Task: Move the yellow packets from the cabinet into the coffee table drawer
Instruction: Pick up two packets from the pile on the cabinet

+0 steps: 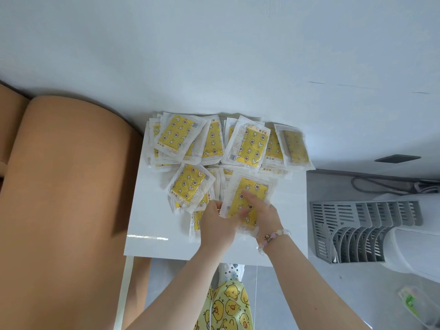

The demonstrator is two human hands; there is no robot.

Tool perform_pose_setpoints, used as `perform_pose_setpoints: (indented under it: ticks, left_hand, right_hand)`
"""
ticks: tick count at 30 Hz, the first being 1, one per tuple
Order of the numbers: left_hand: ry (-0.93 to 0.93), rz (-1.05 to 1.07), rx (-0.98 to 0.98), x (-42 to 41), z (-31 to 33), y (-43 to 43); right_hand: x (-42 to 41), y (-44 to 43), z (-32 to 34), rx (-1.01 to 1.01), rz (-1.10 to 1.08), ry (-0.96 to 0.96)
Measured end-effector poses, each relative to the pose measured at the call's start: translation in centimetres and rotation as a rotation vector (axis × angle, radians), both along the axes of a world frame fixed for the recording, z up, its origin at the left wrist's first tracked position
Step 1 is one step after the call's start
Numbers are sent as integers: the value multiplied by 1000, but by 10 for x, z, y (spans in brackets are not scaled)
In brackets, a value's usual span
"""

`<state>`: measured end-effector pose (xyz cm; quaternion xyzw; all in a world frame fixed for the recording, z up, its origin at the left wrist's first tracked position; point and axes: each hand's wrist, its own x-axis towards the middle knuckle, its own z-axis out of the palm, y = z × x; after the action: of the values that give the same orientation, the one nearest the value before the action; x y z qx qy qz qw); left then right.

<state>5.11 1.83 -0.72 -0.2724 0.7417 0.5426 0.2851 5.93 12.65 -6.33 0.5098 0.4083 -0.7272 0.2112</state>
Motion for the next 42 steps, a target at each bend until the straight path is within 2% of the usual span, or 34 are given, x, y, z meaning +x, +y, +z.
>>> perform_pose_setpoints:
  ticks: [3, 5, 9, 11, 13, 15, 16, 17, 19, 22, 27, 31, 35, 38, 42]
  left_hand:
    - [32, -93, -133, -2, -1, 1]
    - [123, -203, -205, -4, -3, -2]
    - [207, -612, -401, -20, -5, -14]
    - [185, -748, -396, -35, -3, -22]
    - [142, -694, -284, -49, -4, -32]
    - [135, -380, -213, -60, -11, -46]
    - [151, -216, -251, -64, -17, -54]
    - [169, -141, -352, -67, -25, -63]
    - [163, -180, -519, -71, -42, -78]
    - [140, -326, -538, -79, -62, -89]
    - [163, -429, -542, -88, -73, -92]
    - [264, -521, -724, -81, -73, -90]
    - [157, -480, -587, -72, -61, -91]
    - [275, -297, -454, -61, -35, -88]
    - [325, 36, -15, -56, 17, -65]
  right_hand:
    - [2, -4, 3, 99, 59, 27]
    - [2, -5, 4, 141, 85, 28]
    - [1, -6, 11, 181, 110, 63]
    - [0, -8, 17, 188, 115, 73]
    - [1, -8, 20, 191, 97, 60]
    - [2, -4, 20, 194, 79, 39]
    - [4, -1, 19, 197, 72, 38]
    - [5, 1, 19, 200, 74, 31]
    - [8, 0, 19, 194, 81, 25]
    - [12, -3, 16, 190, 98, 32]
    - [11, -1, 13, 184, 112, 13]
    - [11, 1, 12, 208, 135, 27]
    - [11, 1, 12, 210, 118, 15]
    - [11, -1, 12, 204, 130, 4]
    - [9, -3, 16, 158, 154, 28]
